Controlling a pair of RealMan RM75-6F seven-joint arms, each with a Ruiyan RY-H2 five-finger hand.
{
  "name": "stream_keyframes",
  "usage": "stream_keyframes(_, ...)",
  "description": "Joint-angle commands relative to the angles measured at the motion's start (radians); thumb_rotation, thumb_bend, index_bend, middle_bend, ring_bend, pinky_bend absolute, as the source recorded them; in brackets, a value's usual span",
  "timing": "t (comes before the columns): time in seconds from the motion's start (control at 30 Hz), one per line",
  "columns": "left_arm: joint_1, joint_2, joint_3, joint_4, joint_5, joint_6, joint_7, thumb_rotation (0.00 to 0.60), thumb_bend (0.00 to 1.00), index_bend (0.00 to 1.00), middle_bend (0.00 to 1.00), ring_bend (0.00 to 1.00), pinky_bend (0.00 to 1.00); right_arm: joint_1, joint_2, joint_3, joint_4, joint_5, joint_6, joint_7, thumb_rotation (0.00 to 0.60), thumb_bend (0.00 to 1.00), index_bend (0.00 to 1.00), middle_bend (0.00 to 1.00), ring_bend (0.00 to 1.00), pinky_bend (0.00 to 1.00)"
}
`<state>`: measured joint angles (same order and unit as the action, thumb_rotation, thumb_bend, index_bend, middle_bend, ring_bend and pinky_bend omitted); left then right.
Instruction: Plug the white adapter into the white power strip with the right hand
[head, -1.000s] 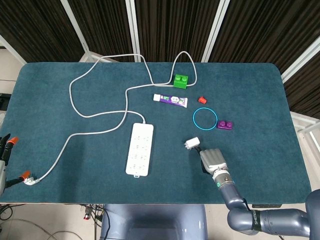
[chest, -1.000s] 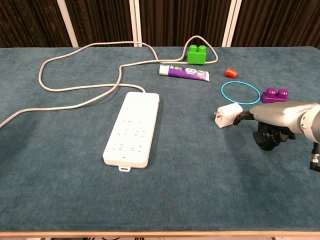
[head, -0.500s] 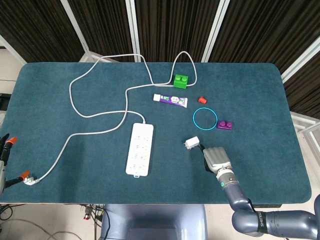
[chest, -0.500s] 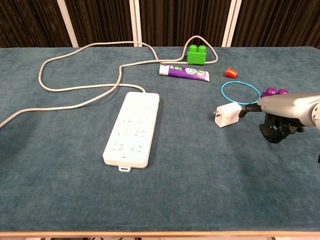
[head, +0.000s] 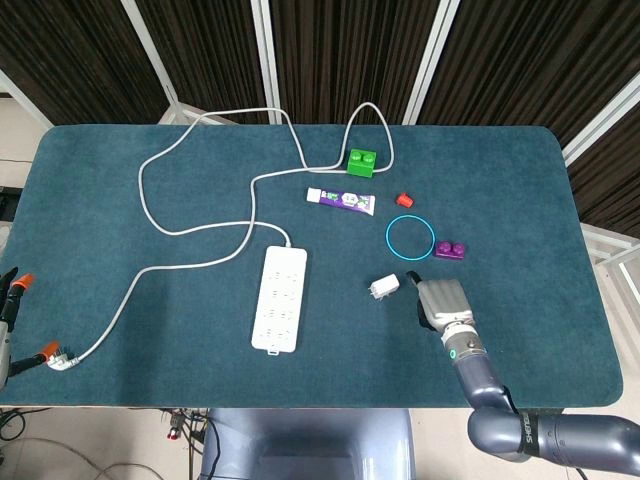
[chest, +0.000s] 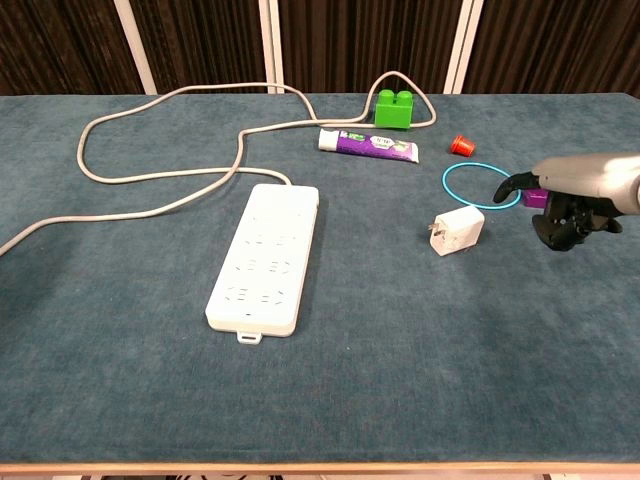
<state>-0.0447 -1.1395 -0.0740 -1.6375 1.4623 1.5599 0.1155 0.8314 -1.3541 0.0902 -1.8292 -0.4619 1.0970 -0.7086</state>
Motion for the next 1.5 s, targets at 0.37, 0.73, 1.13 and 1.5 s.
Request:
stream_keyframes(0.37,0.000,-0.001,-0.002,0.001,-0.005,-0.001,0.001,0.600,0.10,0.12,0.00,0.00,0.00,0.038,-0.025,0.009,0.064,0.067,-0.045,-0.016,0.600,0.82,0.15,0.83,0.87,0.80)
stream_keyframes(0.73,-0.001,-0.001,-0.003,0.001,-0.004,-0.002,0.000,0.600,0.10,0.12,0.00,0.00,0.00,0.045,-0.042,-0.004,0.042,0.055,-0.031,-0.023,0.600,0.82,0.15,0.83,0.87,0.80)
stream_keyframes(1.13,-0.001,0.001,-0.003,0.001,-0.004,-0.003,-0.003,0.600,0.10,0.12,0.00,0.00,0.00,0.054,-0.035,-0.002,0.001,0.040,-0.029,-0.018,0.600,0.82,0.15,0.83,0.87,0.80)
stream_keyframes(1.5,-0.001,0.000,-0.002,0.000,-0.004,-0.004,0.000,0.600,0.10,0.12,0.00,0.00,0.00,0.060,-0.019,-0.003,-0.053,0.008,-0.011,-0.017,0.600,0.82,0.15,0.83,0.87,0.80)
